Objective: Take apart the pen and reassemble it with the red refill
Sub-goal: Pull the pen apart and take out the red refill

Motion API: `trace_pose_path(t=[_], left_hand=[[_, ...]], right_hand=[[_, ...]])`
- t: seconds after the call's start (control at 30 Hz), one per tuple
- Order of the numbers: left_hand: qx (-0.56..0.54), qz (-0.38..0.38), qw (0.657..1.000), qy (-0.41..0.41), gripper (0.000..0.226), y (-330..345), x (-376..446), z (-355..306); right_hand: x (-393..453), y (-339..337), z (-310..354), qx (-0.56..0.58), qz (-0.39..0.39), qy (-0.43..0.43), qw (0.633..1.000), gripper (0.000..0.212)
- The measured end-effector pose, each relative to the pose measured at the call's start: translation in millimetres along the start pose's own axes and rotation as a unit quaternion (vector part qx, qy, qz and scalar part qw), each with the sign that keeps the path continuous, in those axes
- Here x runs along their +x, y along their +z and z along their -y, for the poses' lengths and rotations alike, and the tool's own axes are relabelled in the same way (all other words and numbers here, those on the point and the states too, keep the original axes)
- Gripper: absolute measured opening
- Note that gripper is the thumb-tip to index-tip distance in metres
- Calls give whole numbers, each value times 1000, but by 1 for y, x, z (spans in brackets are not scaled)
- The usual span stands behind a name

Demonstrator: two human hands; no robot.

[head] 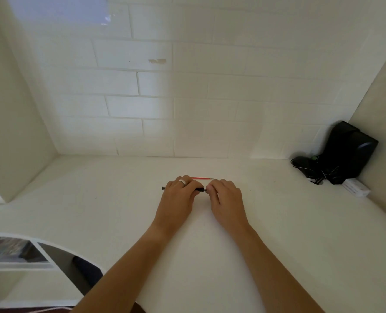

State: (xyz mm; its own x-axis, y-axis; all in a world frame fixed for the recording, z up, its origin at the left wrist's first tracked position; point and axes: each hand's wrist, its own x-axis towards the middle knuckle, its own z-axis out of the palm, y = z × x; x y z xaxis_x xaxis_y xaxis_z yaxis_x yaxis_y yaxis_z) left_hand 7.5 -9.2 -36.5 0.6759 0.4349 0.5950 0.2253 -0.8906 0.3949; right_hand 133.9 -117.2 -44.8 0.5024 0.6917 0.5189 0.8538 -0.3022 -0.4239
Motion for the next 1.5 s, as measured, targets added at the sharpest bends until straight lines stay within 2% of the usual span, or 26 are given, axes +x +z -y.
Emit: trace_pose_path(t=[0.17,0.37,0.53,0.7,0.83,0.93,1.17,1.23,1.33,1.4,1.5], left_hand=[[2,-6,1000,-2,17,1,-1,2],[-4,0,1000,0,24,2,-2,4],[-13,21,1000,-5,44,0,-3,6],[27,4,1000,-12,30,0,-1,0],[30,-5,999,-11,21,1,0,2],[30,0,999,-15,25,1,0,2],[33,4,999,-14,18,3,1,2],[35,7,999,-12,18,3,2,2],[40,5,999,-10,19,4,1,3],[36,6,999,-9,19,4,1,3],[33,7,999,-11,19,5,1,4]], right_hand=[[0,2,-2,25,41,-2,999,45],[-2,-1,-2,30,27,-24,999,35],[-3,-5,1,27,26,-33,999,33],[-5,-7,4,71,20,8,997,17],[-4,-7,4,88,2,40,995,27],[-4,-6,3,89,16,26,996,6],[-3,-10,4,118,20,55,991,15],[-3,-11,4,122,28,42,991,6],[-5,-11,7,132,39,36,990,12],[-3,-10,6,132,33,52,989,5],[-2,-10,5,117,35,45,991,14]])
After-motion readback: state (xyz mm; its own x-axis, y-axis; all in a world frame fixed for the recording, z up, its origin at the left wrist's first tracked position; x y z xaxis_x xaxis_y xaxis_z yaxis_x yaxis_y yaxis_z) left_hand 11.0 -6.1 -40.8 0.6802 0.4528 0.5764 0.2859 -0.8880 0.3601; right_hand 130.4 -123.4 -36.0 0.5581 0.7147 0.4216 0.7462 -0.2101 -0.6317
